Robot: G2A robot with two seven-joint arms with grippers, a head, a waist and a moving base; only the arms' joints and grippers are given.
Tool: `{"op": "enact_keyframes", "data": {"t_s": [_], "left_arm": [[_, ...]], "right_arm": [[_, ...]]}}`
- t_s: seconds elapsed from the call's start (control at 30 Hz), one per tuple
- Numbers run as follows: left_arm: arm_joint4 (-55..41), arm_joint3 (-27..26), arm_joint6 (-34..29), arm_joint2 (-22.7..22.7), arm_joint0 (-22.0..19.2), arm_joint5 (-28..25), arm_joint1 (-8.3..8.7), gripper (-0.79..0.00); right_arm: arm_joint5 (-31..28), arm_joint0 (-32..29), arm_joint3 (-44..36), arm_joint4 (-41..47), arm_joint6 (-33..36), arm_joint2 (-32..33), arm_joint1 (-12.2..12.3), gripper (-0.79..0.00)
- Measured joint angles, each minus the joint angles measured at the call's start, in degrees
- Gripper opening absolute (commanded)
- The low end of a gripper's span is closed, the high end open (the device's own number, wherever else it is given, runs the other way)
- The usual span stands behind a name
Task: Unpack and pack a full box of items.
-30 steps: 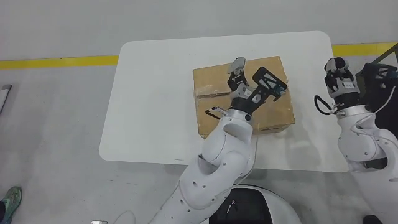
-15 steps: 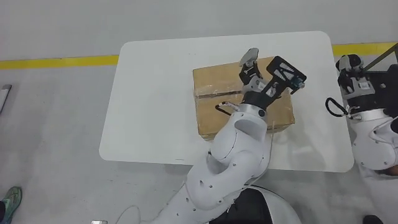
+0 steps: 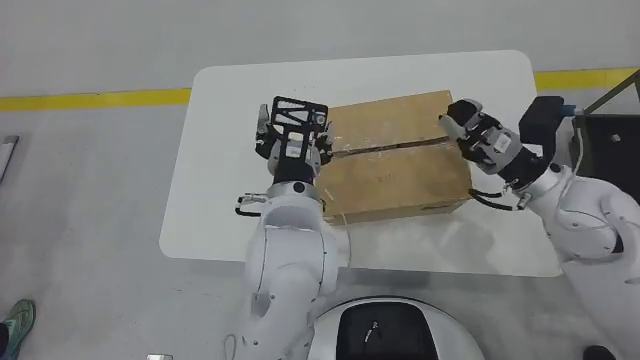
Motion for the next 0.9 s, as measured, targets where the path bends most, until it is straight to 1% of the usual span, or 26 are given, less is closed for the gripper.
{"op": "enact_keyframes", "data": {"t_s": [0.07,0.17,0.27,0.33,0.47,0.63,0.77,0.9], "left_arm": [[0.42,-1.47,0.01,-2.13,2.27,0.02,0.22,0.0],[0.36,-2.97,0.23,-4.12,4.93,-0.14,0.42,0.0],[0.04,-3.93,0.71,-4.93,6.58,-0.53,0.5,0.0],[-0.15,-4.27,0.98,-5.09,7.16,-0.57,0.51,0.0],[-0.66,-4.57,1.42,-4.97,7.9,-0.51,0.45,0.0],[-1.04,-4.38,1.76,-4.84,8.09,-0.74,0.37,0.0],[-1.26,-4.08,2.03,-5.02,8.03,-1.0,0.32,0.0],[-1.51,-3.95,2.1,-5.28,7.94,-1.36,0.29,0.0]], "right_arm": [[-2.51,1.64,0.91,-1.04,2.45,-2.7,-0.06,-0.489],[-5.28,3.71,2.39,-1.7,5.85,-5.94,-0.14,-0.446],[-7.19,5.7,3.72,-3.65,9.45,-8.36,-0.13,-0.409],[-7.75,6.69,4.36,-4.63,10.94,-9.44,-0.13,-0.397],[-7.89,8.51,5.27,-5.75,13.04,-11.14,-0.18,-0.403],[-7.05,10.26,5.53,-10.58,13.41,-12.64,-0.23,-0.422],[-6.53,11.47,4.64,-18.68,12.45,-14.23,-0.21,-0.425],[-6.34,11.59,3.58,-24.82,10.12,-15.23,-0.15,-0.425]]}}
